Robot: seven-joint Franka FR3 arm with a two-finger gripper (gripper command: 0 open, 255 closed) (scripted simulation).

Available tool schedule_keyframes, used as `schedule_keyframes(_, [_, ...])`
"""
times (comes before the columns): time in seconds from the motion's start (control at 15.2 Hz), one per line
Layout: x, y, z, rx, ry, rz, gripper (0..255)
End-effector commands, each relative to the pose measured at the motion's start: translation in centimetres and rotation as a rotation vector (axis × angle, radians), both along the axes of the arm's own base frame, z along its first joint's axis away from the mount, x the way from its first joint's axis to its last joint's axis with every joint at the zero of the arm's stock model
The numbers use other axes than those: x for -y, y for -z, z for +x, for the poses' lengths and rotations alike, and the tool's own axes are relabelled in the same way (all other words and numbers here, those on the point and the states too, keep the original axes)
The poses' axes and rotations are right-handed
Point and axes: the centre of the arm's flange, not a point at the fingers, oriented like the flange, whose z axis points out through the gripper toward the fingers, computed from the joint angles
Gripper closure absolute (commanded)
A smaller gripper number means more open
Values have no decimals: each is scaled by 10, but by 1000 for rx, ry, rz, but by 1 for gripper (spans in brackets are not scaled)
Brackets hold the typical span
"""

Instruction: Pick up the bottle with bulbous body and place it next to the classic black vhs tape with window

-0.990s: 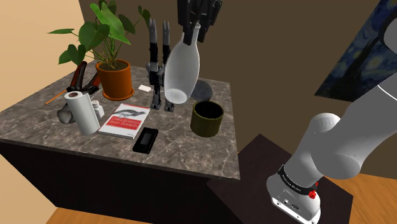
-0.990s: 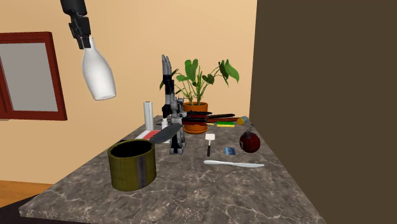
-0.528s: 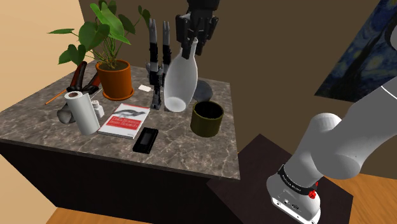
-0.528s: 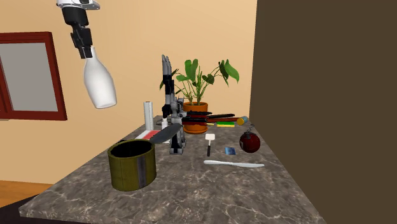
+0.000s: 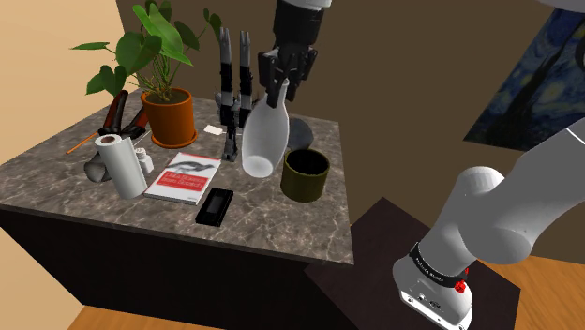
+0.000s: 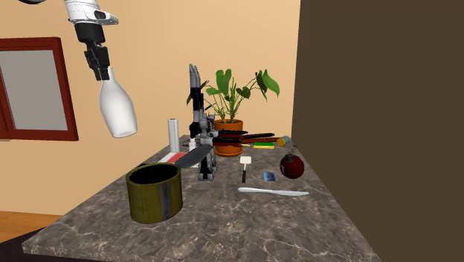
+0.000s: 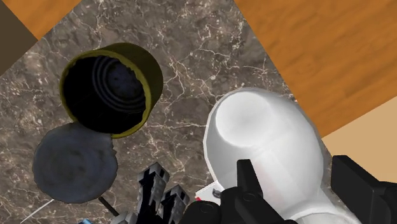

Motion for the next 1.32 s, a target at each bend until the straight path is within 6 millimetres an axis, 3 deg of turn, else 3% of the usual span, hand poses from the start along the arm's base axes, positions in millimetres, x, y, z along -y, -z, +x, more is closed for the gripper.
schedule_keyframes(0.0, [1, 11, -1, 1, 0, 0, 255])
schedule_keyframes(1.25, [1, 111, -1, 1, 0, 0, 255])
